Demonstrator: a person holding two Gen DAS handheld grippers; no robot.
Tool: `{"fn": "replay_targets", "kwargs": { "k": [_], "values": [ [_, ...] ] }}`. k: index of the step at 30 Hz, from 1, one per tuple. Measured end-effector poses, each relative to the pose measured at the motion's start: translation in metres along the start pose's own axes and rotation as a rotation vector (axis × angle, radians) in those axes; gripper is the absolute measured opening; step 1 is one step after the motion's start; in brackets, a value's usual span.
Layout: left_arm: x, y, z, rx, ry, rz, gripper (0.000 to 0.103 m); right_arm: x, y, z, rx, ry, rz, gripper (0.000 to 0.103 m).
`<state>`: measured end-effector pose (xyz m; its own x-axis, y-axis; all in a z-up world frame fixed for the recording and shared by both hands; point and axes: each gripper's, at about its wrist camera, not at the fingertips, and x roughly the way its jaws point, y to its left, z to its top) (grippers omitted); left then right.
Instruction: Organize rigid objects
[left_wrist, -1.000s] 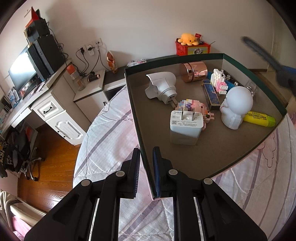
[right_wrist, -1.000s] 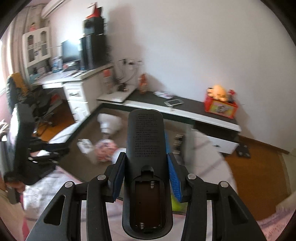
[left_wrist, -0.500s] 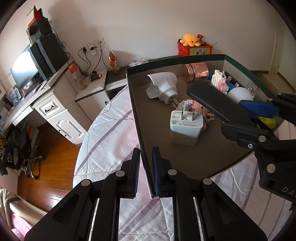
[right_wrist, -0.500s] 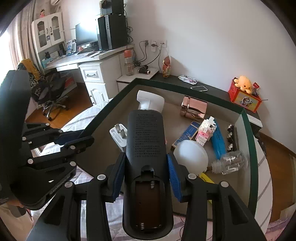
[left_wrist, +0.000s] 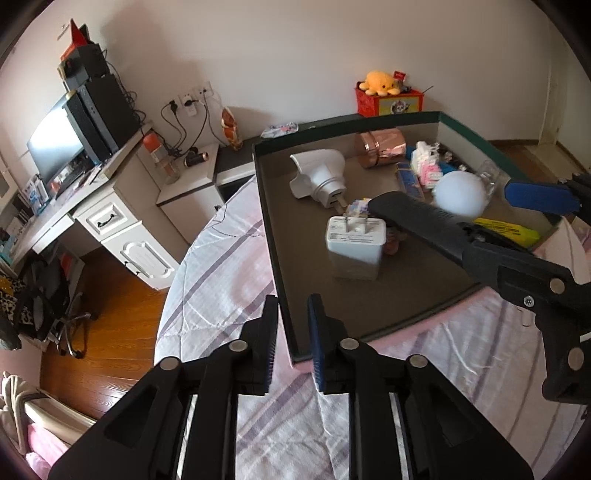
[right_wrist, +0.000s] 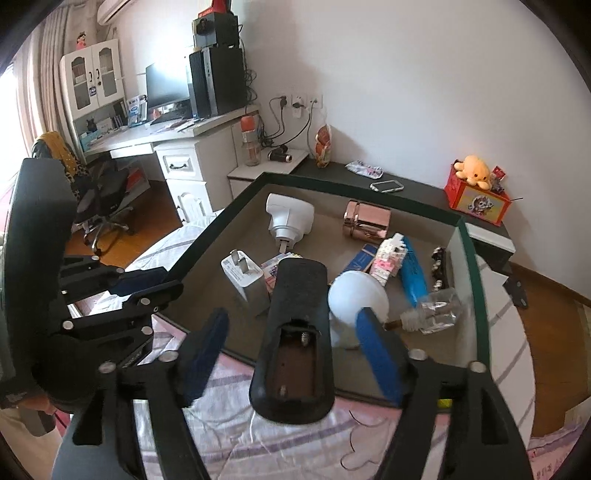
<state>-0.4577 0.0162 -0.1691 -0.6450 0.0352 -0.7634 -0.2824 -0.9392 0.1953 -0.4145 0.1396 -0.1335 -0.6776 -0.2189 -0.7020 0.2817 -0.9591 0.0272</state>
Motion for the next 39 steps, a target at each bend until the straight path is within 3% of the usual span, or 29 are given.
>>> {"fn": "replay_targets", "kwargs": {
  "k": [2,4,8,10,13,16,25,39],
  "values": [
    [-0.007,-0.001,-0.002,-0.006,-0.008,-0.006,0.027,-0.006,-0.002,-0.003,0.015,-0.002,0.010,0.077],
    [-0.018,-0.003,-0.004,-0.012,-0.030,-0.006,0.052,-0.016,-0.005,-0.006,0.034,-0.015,0.014,0.079],
    [-0.042,-0.012,-0.009,-0.008,-0.078,-0.009,0.067,-0.038,-0.011,-0.014,0.066,-0.050,0.014,0.080],
    [-0.052,-0.017,-0.011,-0.006,-0.103,-0.003,0.085,-0.049,-0.013,-0.017,0.084,-0.065,0.002,0.083],
    [-0.070,-0.024,-0.014,-0.012,-0.146,0.004,0.095,-0.068,-0.013,-0.023,0.087,-0.102,-0.024,0.088],
    [-0.090,-0.030,-0.021,-0.026,-0.189,-0.004,0.103,-0.088,-0.013,-0.032,0.083,-0.137,-0.063,0.103],
    [-0.139,-0.043,-0.045,-0.086,-0.269,-0.044,0.103,-0.130,-0.014,-0.058,0.089,-0.201,-0.088,0.103],
    [-0.212,-0.052,-0.080,-0.135,-0.400,-0.001,0.103,-0.195,0.006,-0.086,0.070,-0.333,-0.171,0.103]
  ]
}}
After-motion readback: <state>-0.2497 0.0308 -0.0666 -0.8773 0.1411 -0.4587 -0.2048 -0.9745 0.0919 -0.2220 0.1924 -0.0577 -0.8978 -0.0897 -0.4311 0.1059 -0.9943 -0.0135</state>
